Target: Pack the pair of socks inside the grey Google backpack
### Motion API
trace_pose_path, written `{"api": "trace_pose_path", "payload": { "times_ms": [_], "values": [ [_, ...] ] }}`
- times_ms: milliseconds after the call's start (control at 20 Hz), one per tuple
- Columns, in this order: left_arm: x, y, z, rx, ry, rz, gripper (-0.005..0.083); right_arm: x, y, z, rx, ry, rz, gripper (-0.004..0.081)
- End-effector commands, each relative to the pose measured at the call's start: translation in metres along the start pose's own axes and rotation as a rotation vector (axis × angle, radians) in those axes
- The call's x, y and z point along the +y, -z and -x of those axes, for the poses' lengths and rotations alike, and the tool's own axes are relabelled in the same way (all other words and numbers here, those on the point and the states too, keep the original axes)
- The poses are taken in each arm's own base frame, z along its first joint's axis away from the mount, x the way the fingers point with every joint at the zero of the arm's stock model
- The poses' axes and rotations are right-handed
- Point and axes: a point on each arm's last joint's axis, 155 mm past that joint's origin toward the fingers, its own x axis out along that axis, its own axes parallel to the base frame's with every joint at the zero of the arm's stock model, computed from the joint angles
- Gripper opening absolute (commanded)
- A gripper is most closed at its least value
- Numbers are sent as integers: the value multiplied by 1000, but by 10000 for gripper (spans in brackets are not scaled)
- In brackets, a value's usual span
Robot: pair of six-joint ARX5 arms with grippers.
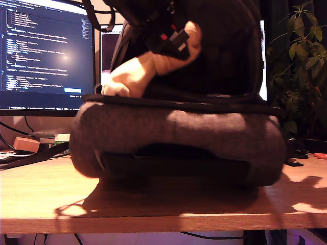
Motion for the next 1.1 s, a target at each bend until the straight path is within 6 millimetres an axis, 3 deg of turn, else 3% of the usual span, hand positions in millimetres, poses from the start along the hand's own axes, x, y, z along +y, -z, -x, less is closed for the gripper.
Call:
{"api": "trace_pose_path", "payload": {
  "times_ms": [0, 250, 400, 450, 550, 600, 1050],
  "values": [
    [20, 7, -3, 7, -68, 28, -23, -22, -33, 31, -115, 33, -54, -12],
    [31, 10, -4, 3, -97, 135, -16, -27, -51, 49, -171, -4, -83, -12],
    [40, 4, -4, -34, -123, 206, 84, -24, -50, 48, -168, -18, -81, -12],
    [41, -2, -4, -60, -117, 238, 198, -23, -50, 46, -163, -20, -79, -12],
    [36, -11, -4, -102, -82, 255, 583, -21, -48, 43, -152, -25, -75, -12],
    [35, -11, -4, -102, -79, 271, 689, -20, -48, 41, -147, -27, -73, -12],
    [28, 2, 7, -26, -31, 302, 710, -18, -46, 35, -134, -30, -66, -12]
  ]
}}
